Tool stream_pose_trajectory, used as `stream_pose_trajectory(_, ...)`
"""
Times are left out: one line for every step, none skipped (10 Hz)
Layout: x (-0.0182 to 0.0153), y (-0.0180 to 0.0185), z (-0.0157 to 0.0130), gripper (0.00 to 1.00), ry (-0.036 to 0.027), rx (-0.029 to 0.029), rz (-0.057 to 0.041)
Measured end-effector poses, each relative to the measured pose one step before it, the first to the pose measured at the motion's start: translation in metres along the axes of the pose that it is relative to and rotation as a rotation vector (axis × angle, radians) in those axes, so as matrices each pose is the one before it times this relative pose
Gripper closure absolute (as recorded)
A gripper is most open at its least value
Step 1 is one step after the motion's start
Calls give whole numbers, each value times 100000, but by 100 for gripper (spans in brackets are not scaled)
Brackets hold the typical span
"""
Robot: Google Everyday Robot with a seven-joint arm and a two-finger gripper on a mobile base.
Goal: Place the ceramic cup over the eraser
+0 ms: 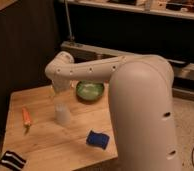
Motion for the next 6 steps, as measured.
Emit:
stream_pose_trajectory(-141, 673, 6, 20, 4842, -1081, -1611)
stream_pose_trajectory(70, 552, -70, 20, 2971, -3108, -45)
stream_pose_trajectory(712, -625, -143, 20, 2097, -2000, 1065)
stream_pose_trajectory(808, 242, -193, 20, 1007, -2040, 414)
stream_pose_trajectory(625, 555, -175, 20, 103, -1758, -137)
stream_pose_trajectory(1360, -40, -311, 20, 108, -1544, 588)
